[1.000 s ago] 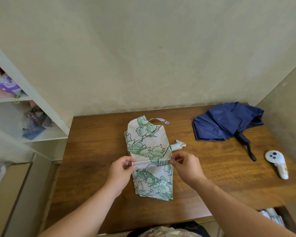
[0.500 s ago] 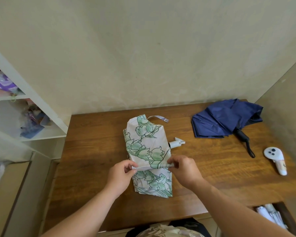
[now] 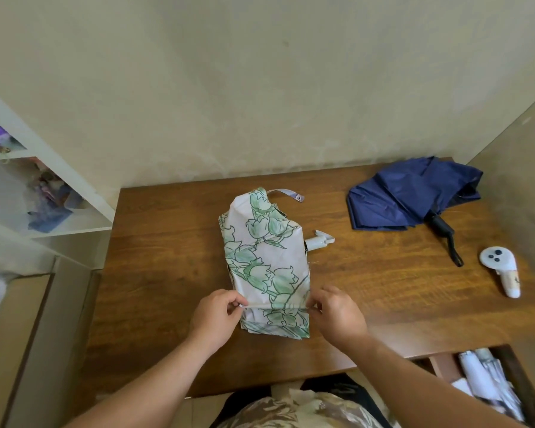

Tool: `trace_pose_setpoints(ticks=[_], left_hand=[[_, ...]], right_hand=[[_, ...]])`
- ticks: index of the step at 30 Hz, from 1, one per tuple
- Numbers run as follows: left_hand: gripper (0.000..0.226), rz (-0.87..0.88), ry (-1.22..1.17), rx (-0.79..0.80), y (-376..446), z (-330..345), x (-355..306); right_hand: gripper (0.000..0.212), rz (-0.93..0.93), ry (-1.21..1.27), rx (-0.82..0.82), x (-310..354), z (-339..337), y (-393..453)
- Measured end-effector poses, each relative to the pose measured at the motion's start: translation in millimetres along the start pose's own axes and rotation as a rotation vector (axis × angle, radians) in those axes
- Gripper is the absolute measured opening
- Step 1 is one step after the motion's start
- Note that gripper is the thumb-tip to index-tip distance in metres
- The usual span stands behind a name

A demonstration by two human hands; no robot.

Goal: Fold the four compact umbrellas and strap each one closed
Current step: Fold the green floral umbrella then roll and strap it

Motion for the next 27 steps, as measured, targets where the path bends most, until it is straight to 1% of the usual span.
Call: trace_pose_setpoints(ticks=[3, 6, 8, 11, 12, 13, 15, 17, 19, 20, 22, 24, 27], left_hand=[[0.016, -0.001, 0.044, 0.017, 1.5, 5.2, 5.9], [0.012, -0.002, 0.098, 0.02, 2.4, 9.0, 9.5], [0.013, -0.002, 0.121, 0.044, 4.1, 10.8, 10.9], [0.022, 0.003, 0.203, 0.1, 5.9, 13.5, 13.1], [0.027, 0.009, 0.239, 0.094, 7.0, 14.2, 12.2], [0.031, 0.03, 0.266, 0.055, 8.6, 14.0, 9.3], [0.04, 0.137, 0.308, -0.055, 12.4, 14.7, -2.8], [0.054, 0.277, 0.329, -0.078, 20.7, 22.7, -19.3], [0.066, 0.364, 0.365, 0.004, 33.0, 35.9, -32.5], [0.069, 0.377, 0.4, 0.059, 39.3, 43.1, -34.8], [0.071, 0.318, 0.473, 0.152, 49.4, 55.3, -29.2], [0.07, 0.245, 0.532, 0.21, 54.0, 62.1, -16.8], [0.07, 0.251, 0.609, 0.244, 54.7, 66.1, -3.4]], right_hand=[[0.012, -0.013, -0.039, 0.033, -7.0, 15.8, -0.4], [0.008, -0.014, -0.081, 0.094, -9.6, 29.0, 1.9], [0.009, -0.033, -0.109, 0.13, -10.5, 35.9, 4.5], [0.013, -0.04, -0.156, 0.188, -11.5, 42.6, 7.0], [0.014, -0.043, -0.171, 0.21, -12.4, 44.6, 8.6], [0.015, -0.046, -0.177, 0.231, -12.9, 46.3, 10.7], [0.015, -0.046, -0.184, 0.264, -14.2, 48.6, 13.7], [0.015, -0.041, -0.184, 0.292, -15.4, 50.8, 15.7], [0.016, -0.056, -0.192, 0.3, -18.4, 54.4, 16.2], [0.016, -0.06, -0.197, 0.315, -20.2, 55.7, 15.5], [0.018, -0.068, -0.201, 0.332, -25.2, 59.8, 13.2], [0.02, -0.067, -0.207, 0.344, -29.0, 61.5, 10.0], [0.024, -0.087, -0.205, 0.343, -30.2, 61.6, 8.3]])
Point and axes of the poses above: each hand's wrist, its own y-axis towards the middle knuckle, its own z-axis out of the palm, x = y × z, the point moved 3 cm from there along y, towards the middle knuckle, and after that the axes turned 13 degrees about -y, right-handed, at the moved point
